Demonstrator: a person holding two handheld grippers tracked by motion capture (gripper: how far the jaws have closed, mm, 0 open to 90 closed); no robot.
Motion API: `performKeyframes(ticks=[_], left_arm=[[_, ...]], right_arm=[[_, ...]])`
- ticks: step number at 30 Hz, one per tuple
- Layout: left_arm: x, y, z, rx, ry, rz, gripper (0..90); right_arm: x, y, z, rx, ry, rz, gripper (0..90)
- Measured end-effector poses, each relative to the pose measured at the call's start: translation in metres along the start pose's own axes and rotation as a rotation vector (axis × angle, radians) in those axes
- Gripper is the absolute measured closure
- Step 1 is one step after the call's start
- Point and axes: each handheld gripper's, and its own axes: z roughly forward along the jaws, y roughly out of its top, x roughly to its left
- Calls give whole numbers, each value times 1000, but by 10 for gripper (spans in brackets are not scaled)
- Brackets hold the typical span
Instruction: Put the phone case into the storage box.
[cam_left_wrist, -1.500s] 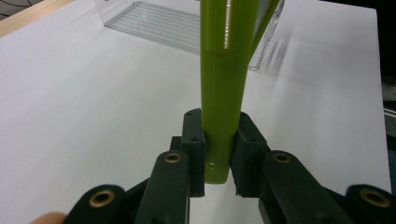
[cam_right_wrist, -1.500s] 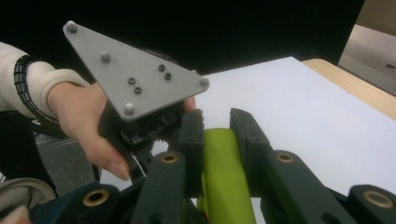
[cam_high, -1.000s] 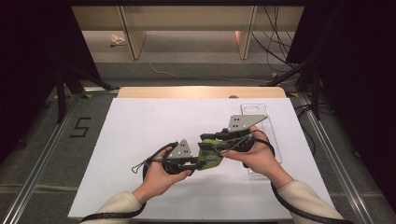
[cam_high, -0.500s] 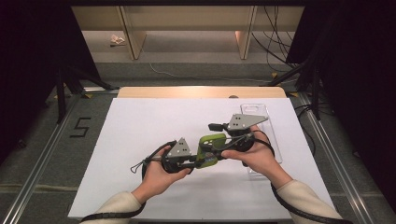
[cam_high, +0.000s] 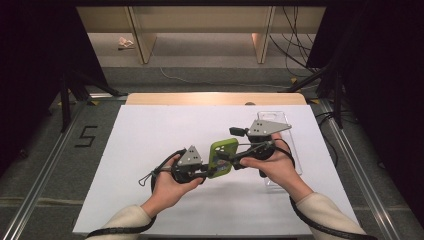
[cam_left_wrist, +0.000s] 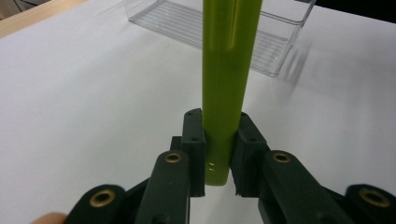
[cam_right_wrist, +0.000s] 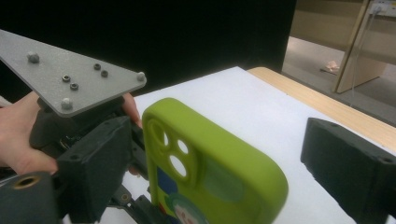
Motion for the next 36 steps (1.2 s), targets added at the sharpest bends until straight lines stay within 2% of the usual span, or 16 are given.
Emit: performKeyframes(ticks=[2, 6, 11, 18, 26, 36], left_arm=[[1, 0, 0, -1, 9, -9, 776], [2, 0, -1, -4, 20, -23, 776], [3, 0, -1, -6, 33, -30, 776], [4, 1, -2, -13, 55, -45, 775], [7, 1, -5, -22, 85, -87, 775], [8, 1, -6, -18, 102, -117, 775]], right_arm=[[-1, 0, -1, 0, -14, 6, 54], [-2, -1, 0, 2, -29, 10, 32], [-2, -2, 0, -5, -31, 10, 28], [-2, -3, 1, -13, -63, 14, 31], [-3, -6, 2, -19, -92, 34, 31], [0, -9, 5, -42, -132, 46, 34]])
